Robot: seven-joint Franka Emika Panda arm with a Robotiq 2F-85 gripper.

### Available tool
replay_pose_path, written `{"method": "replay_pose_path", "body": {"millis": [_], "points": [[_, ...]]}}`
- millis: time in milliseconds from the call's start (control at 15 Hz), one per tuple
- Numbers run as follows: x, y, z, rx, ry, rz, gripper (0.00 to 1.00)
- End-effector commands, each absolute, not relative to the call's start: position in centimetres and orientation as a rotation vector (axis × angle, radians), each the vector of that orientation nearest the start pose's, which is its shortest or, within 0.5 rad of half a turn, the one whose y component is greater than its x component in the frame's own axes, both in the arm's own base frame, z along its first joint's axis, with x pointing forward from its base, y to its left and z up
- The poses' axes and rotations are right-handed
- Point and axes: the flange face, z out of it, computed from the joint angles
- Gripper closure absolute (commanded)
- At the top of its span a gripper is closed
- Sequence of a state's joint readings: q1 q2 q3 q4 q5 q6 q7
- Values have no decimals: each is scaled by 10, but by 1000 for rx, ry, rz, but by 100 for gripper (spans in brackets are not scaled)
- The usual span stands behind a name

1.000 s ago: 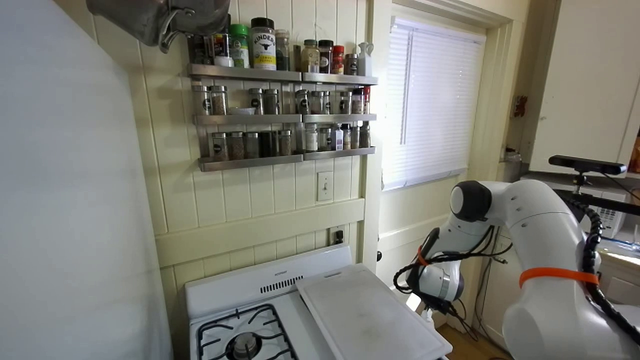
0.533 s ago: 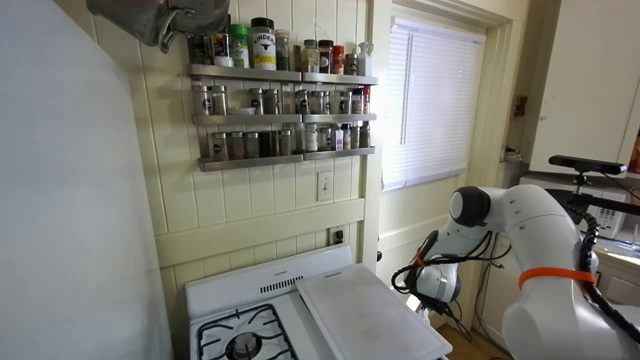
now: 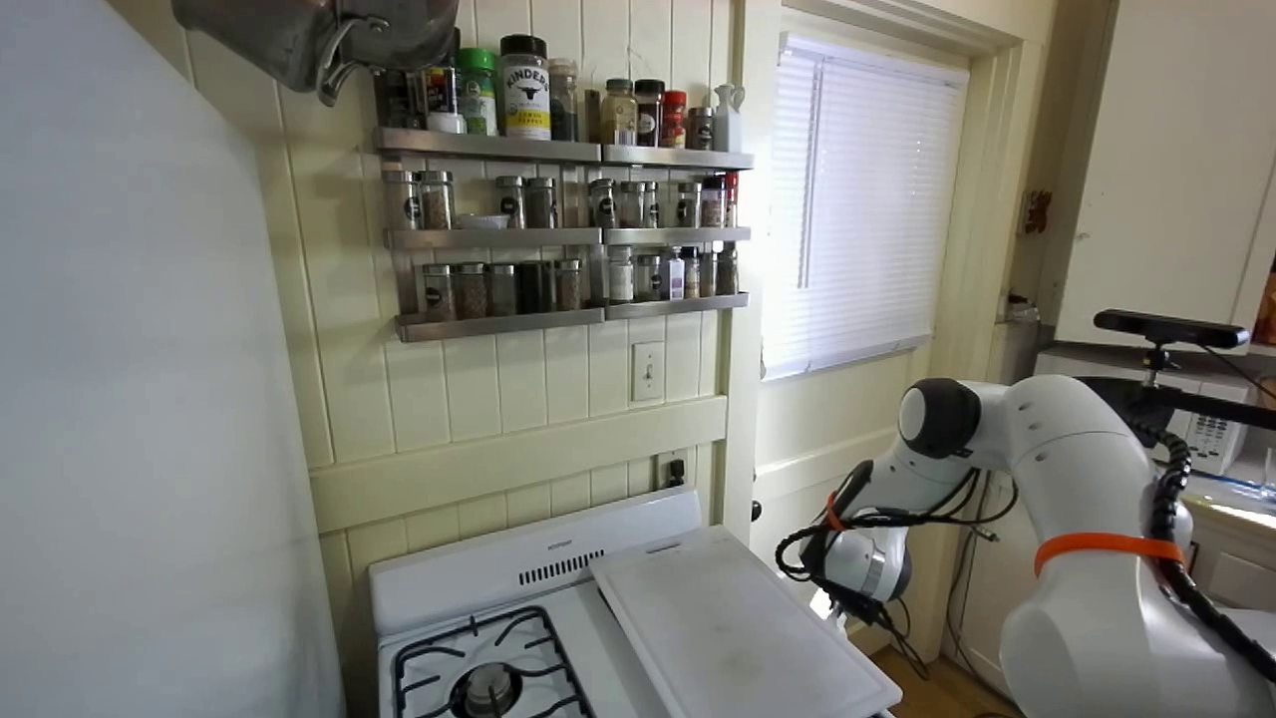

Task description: Pick up the napkin and throw it on the floor

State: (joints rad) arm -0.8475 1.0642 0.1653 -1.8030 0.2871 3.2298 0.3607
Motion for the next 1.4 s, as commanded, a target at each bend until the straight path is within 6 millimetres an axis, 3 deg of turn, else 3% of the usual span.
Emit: {"method": "replay_pose_path", "body": {"millis": [0,467,1133,1200,1333], "points": [[461,-420,-9,-2220,1987,-583,49],[465,-420,-9,-2214,1980,-585,1],[454,-424,-18,-2284,2074,-476,0],[455,-424,-18,-2286,2075,-470,22],[456,-423,-18,-2293,2068,-458,34]]}}
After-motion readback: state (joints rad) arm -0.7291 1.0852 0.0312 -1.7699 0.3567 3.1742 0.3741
